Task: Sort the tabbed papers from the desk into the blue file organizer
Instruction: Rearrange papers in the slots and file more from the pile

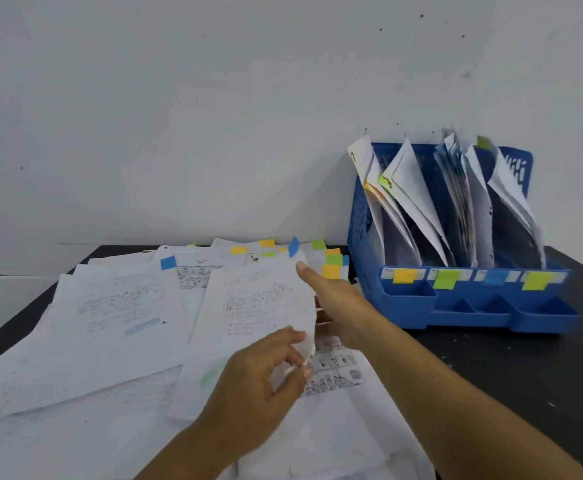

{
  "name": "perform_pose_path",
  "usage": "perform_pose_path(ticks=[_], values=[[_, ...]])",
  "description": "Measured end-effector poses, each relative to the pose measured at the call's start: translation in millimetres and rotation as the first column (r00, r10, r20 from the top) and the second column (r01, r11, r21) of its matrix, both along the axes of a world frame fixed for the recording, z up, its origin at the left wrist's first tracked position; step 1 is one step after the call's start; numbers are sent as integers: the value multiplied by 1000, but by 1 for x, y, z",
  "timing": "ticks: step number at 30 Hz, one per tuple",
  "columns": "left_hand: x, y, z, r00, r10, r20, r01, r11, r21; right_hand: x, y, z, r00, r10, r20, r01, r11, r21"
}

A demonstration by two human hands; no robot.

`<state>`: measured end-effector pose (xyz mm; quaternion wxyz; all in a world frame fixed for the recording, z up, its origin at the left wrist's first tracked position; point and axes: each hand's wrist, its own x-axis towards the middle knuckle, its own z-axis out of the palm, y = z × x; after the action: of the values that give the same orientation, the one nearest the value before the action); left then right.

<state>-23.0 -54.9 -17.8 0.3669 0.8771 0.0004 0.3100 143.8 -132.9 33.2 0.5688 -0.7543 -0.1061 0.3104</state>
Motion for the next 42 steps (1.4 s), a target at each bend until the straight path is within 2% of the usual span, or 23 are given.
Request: perform_pose_path(ticks=[3, 5, 7, 9, 11, 12, 14, 15, 19, 21, 24, 28, 32, 34, 36, 39, 42], values=[[3, -5, -9, 991, -85, -107, 93, 993, 79, 12, 2, -1, 997, -44, 68, 45, 999, -17], [3, -4, -6, 972, -62, -227, 79, 995, 68, 17, -2, -2, 989, -26, 146, 28, 1000, -10], [4, 1, 5, 971, 24, -239, -33, 999, -36, 18, -11, 2, 981, -16, 193, 9, 999, 38], [10, 13, 19, 966, 209, -154, -233, 959, -163, 15, -23, 12, 976, -7, 216, -12, 996, 86], [19, 28, 39, 907, 380, -180, -419, 852, -315, 13, -37, 20, 978, 10, 209, -43, 987, 157], [24, 37, 49, 885, 400, -237, -464, 779, -422, 12, -44, 26, 980, 18, 200, -58, 979, 197], [32, 52, 66, 886, 352, -301, -462, 638, -616, 10, -60, 37, 980, 27, 196, -80, 961, 266], [37, 58, 71, 901, 314, -300, -434, 601, -671, 9, -68, 44, 981, 22, 193, -79, 953, 292], [50, 65, 87, 980, 43, -195, -183, 585, -791, 7, -97, 67, 979, 9, 204, -76, 943, 325], [56, 57, 99, 991, -33, -131, -89, 570, -817, 8, -113, 80, 969, -4, 246, -70, 955, 288], [67, 43, 115, 991, -94, -98, -25, 579, -815, 10, -138, 97, 944, -20, 331, -47, 980, 193], [86, 20, 140, 992, -82, -93, -13, 680, -733, 15, -168, 117, 887, -93, 453, 42, 992, 122], [111, -6, 172, 998, -58, -16, 31, 726, -687, 24, -201, 141, 853, -257, 455, 159, 957, 244], [127, -19, 185, 997, -50, 58, 77, 706, -704, 30, -217, 155, 811, -396, 430, 257, 902, 347], [144, -32, 195, 994, -9, 107, 83, 704, -705, 38, -234, 171, 719, -555, 419, 367, 814, 450], [174, -51, 202, 987, 77, 143, 27, 790, -613, 50, -256, 198, 573, -741, 350, 469, 647, 601], [197, -75, 204, 979, 137, 151, -49, 877, -479, 61, -268, 219, 446, -832, 331, 489, 536, 688]])
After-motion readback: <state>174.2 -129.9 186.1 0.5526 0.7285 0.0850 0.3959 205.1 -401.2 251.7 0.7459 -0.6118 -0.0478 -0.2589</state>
